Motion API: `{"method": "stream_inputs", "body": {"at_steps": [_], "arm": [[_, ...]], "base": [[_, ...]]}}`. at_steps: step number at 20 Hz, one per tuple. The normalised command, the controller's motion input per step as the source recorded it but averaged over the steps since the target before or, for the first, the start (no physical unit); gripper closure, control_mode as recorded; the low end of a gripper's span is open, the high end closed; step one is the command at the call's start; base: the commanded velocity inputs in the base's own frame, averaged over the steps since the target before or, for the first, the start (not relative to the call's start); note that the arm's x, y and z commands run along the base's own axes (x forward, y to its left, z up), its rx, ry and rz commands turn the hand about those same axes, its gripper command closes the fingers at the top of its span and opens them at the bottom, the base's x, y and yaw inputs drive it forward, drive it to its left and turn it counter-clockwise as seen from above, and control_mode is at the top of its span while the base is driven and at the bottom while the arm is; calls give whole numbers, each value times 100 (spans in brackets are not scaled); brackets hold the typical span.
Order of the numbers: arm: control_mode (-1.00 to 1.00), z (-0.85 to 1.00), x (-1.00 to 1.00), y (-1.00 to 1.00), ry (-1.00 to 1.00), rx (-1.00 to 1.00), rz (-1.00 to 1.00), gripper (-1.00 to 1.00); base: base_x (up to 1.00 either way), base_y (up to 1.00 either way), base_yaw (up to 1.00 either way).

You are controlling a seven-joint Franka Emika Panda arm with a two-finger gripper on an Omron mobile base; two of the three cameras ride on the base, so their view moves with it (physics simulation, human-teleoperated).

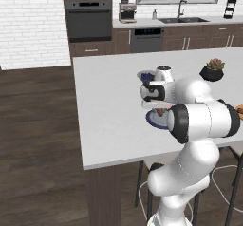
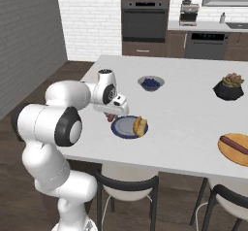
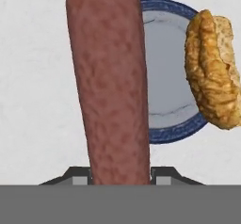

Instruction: Place one bun and one sausage from the bowl on each plate.

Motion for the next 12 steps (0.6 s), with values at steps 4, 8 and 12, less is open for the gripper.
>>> {"method": "stream_inputs", "body": {"at_steps": [4,8,12], "arm": [[-100,-57,21,-24,0,0,0,100],[-100,-47,23,-16,0,0,0,100],[-100,-21,28,0,0,0,0,100]], "base": [[0,0,0],[0,0,0],[0,0,0]]}}
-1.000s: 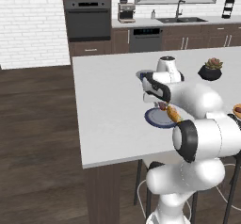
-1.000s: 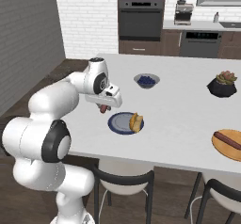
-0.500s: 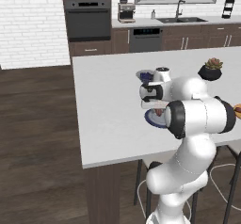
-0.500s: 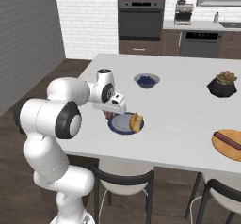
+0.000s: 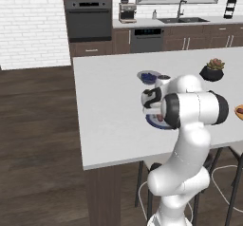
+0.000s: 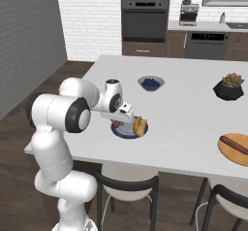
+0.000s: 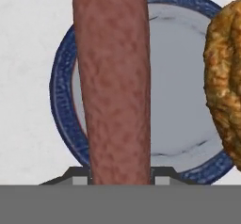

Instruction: Place one bun and one sausage from the bowl on each plate.

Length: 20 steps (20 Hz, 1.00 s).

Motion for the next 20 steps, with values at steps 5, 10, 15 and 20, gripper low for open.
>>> {"method": "stream_inputs", "body": {"at_steps": [5,10,15,20], "arm": [[-100,-27,42,-2,0,0,0,100],[-100,-25,3,-16,0,0,0,100],[-100,-3,3,-5,0,0,0,-100],[-100,4,-7,0,-5,0,0,-100]], "base": [[0,0,0],[0,0,0],[0,0,0],[0,0,0]]}}
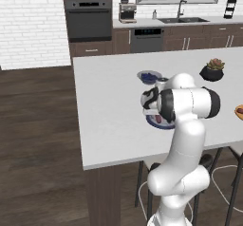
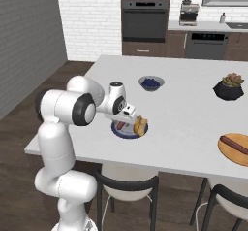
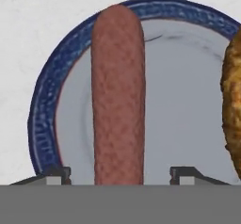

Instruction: Place one bun and one sausage from the bowl on each plate.

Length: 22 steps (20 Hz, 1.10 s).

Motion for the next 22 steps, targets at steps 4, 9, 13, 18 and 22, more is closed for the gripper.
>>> {"method": "stream_inputs", "body": {"at_steps": [4,9,13,18,22], "arm": [[-100,33,-34,1,-11,0,0,-100],[-100,57,-61,13,-6,-1,0,-100],[-100,81,-62,13,-1,-1,0,-100],[-100,78,-94,3,0,0,0,-100],[-100,52,-100,23,0,-9,3,-100]], "base": [[0,0,0],[0,0,0],[0,0,0],[0,0,0],[0,0,0]]}}
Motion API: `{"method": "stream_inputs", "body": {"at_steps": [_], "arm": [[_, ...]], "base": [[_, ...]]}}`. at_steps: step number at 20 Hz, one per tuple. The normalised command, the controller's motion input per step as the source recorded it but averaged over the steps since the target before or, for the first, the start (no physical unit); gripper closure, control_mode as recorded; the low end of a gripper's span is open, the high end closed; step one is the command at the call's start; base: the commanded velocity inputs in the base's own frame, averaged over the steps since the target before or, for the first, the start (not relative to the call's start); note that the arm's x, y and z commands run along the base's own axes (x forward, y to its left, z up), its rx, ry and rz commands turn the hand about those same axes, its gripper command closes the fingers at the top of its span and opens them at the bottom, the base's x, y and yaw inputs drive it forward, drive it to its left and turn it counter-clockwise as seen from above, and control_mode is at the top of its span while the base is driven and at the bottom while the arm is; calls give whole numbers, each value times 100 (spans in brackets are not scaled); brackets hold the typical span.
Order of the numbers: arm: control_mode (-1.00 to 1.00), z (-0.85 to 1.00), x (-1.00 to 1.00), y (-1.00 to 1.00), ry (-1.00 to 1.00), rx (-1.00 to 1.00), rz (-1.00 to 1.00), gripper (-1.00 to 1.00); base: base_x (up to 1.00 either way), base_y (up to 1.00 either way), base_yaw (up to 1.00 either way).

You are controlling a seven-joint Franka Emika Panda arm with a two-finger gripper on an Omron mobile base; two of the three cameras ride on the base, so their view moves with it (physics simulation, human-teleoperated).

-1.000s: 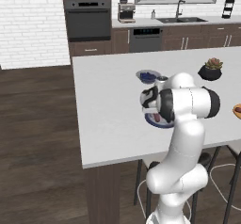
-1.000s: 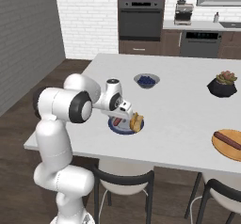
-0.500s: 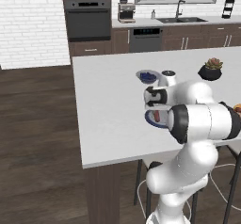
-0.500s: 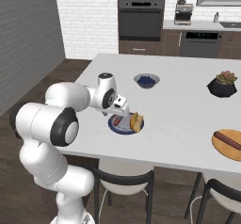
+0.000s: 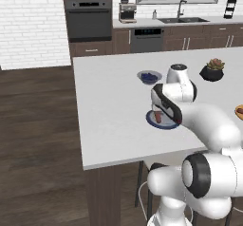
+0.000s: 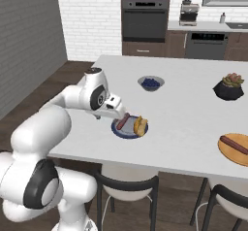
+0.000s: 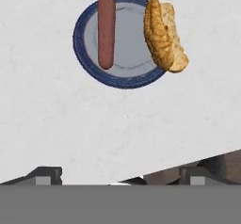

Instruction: Place one bun and one sausage from the bowl on each plate.

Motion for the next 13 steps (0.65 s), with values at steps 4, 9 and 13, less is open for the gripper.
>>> {"method": "stream_inputs", "body": {"at_steps": [4,9,13], "arm": [[-100,42,-100,28,-1,-9,5,-100],[-100,43,-94,2,-3,1,1,-100],[-100,34,-34,-10,0,8,0,-100]], "base": [[0,0,0],[0,0,0],[0,0,0]]}}
